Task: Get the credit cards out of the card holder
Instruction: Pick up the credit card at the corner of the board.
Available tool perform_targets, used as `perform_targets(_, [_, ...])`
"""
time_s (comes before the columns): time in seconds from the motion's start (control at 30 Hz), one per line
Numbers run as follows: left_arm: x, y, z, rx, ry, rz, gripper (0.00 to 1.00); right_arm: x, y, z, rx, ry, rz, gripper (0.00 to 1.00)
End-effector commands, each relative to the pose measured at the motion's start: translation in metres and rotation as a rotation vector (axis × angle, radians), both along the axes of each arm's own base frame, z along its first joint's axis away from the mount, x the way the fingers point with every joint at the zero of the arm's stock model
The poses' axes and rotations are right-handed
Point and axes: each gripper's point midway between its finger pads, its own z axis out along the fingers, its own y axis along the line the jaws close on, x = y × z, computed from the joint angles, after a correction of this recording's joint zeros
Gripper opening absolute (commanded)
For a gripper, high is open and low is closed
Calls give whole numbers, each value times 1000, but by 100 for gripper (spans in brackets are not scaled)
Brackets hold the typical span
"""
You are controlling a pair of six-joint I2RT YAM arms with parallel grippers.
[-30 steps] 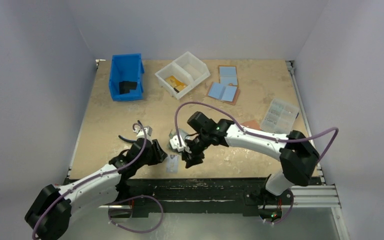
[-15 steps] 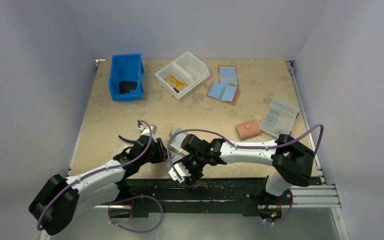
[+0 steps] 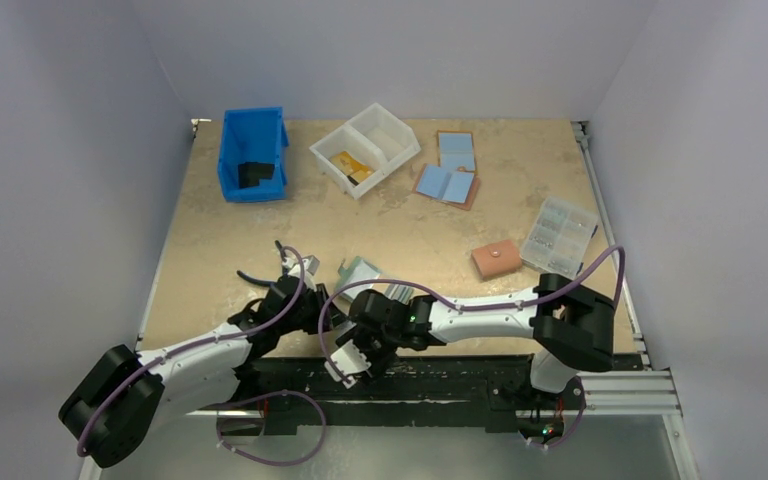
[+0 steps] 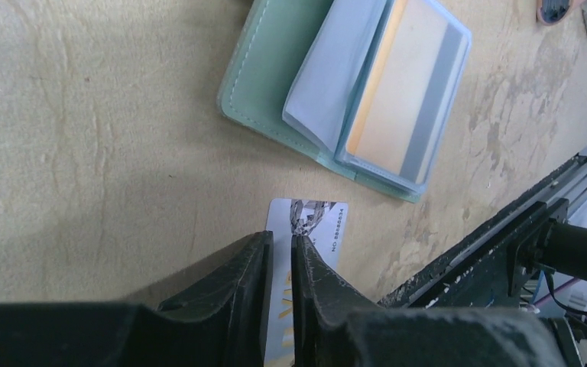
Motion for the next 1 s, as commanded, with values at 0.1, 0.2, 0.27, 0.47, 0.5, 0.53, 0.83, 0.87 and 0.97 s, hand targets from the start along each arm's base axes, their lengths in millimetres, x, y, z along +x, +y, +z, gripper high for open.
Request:
perform_targets(0.1, [-26, 1, -17, -10, 89, -46, 19, 12, 14, 4, 36, -94, -50, 61])
perform_targets(0.2, [-29, 0, -18, -20, 95, -50, 19, 8, 13, -3, 20, -109, -37, 62])
perform_targets(0.27, [-29, -2, -17, -29, 95, -52, 18, 7, 14, -7, 11, -125, -33, 61])
perform_targets(0.47, [-31, -2, -17, -33, 97, -59, 18, 6, 10, -19, -21, -170, -20, 61])
perform_targets(0.5, [-31, -2, -17, -34, 98, -58, 18, 7, 10, -20, -22, -179, -20, 61])
perform_targets(0.53, [-32, -3, -16, -36, 99, -60, 18, 8, 9, -21, -25, -189, -21, 61])
perform_targets(0.83, [-37, -6, -12, -61, 105, -88, 17, 9, 8, -28, -30, -263, -18, 53])
perform_targets(0.87, [-37, -6, -11, -61, 105, -87, 17, 9, 8, -26, -25, -265, -18, 50])
perform_targets(0.97, [-37, -5, -8, -61, 100, -85, 17, 7, 10, -20, -16, -262, -13, 40])
